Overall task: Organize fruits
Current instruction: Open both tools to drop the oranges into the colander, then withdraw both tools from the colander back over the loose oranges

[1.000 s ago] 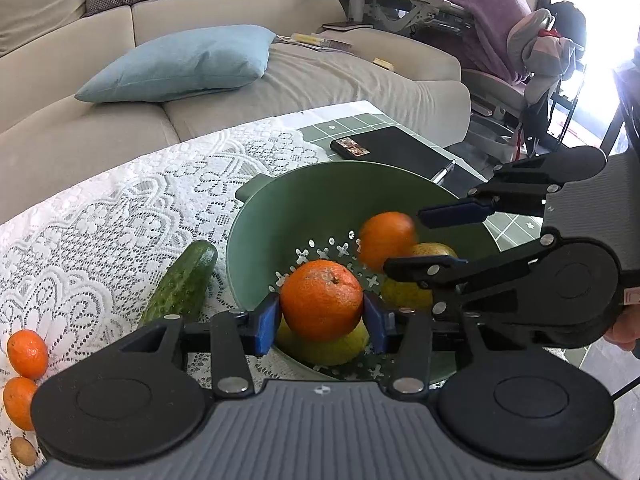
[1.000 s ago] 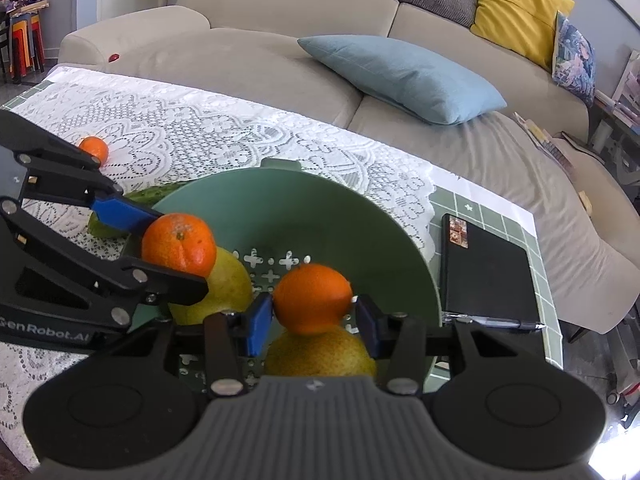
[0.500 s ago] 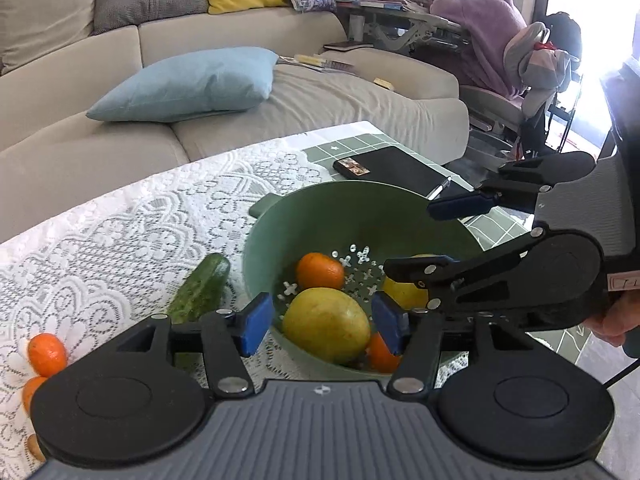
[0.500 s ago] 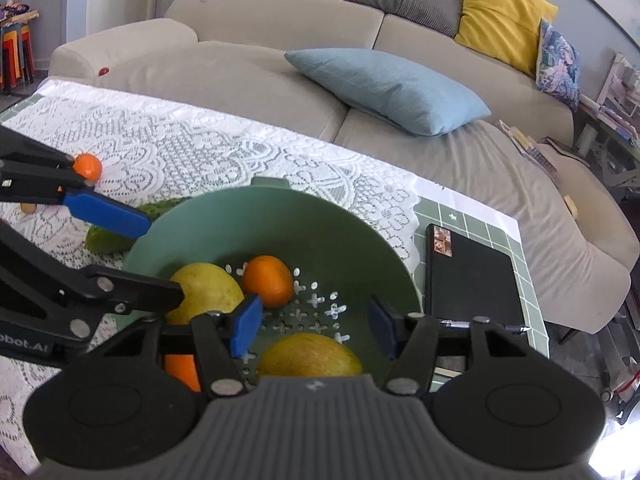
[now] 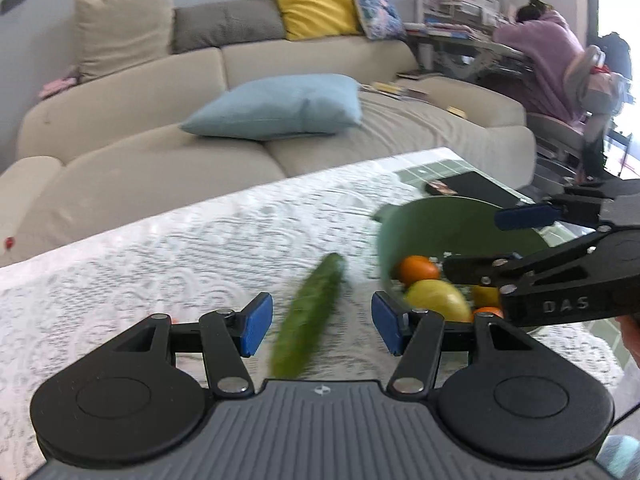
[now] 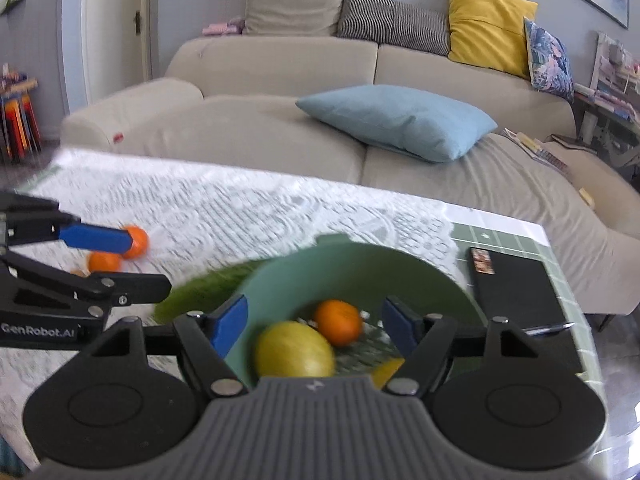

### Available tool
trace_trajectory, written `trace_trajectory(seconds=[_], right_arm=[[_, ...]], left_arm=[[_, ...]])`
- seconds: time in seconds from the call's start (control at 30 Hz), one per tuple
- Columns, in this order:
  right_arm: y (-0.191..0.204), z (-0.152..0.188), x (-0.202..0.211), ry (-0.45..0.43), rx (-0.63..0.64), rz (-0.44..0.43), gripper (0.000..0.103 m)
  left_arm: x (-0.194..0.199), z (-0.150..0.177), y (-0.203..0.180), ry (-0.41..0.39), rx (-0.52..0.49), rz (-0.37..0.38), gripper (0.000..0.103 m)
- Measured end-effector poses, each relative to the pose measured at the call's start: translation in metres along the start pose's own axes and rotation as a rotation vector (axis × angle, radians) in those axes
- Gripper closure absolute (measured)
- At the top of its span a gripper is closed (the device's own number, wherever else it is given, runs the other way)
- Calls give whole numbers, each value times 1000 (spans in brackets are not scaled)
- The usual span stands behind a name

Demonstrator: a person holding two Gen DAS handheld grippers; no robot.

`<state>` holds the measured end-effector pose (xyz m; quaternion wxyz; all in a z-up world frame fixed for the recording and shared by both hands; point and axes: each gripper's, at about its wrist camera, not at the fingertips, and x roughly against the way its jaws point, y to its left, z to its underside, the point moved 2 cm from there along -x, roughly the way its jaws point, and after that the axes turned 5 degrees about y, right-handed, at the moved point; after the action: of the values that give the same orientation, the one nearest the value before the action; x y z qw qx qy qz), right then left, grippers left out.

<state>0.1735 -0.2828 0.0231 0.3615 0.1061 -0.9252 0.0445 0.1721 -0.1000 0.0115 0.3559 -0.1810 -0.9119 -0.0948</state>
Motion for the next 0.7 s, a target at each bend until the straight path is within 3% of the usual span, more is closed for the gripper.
trace_trajectory(seconds=[0.17,0.3,0.7], right_arm=[[29,-2,-1,-54,-19,-29,31],[53,-3,-8,-74,-53,-103,31],[113,-6,-50,-66,-134,-171,25]], left_arm=[[10,10,30,-28,40,-71,36],[14,21,53,-36,80,-111,36],[12,57,117,-17,216,-128,36]])
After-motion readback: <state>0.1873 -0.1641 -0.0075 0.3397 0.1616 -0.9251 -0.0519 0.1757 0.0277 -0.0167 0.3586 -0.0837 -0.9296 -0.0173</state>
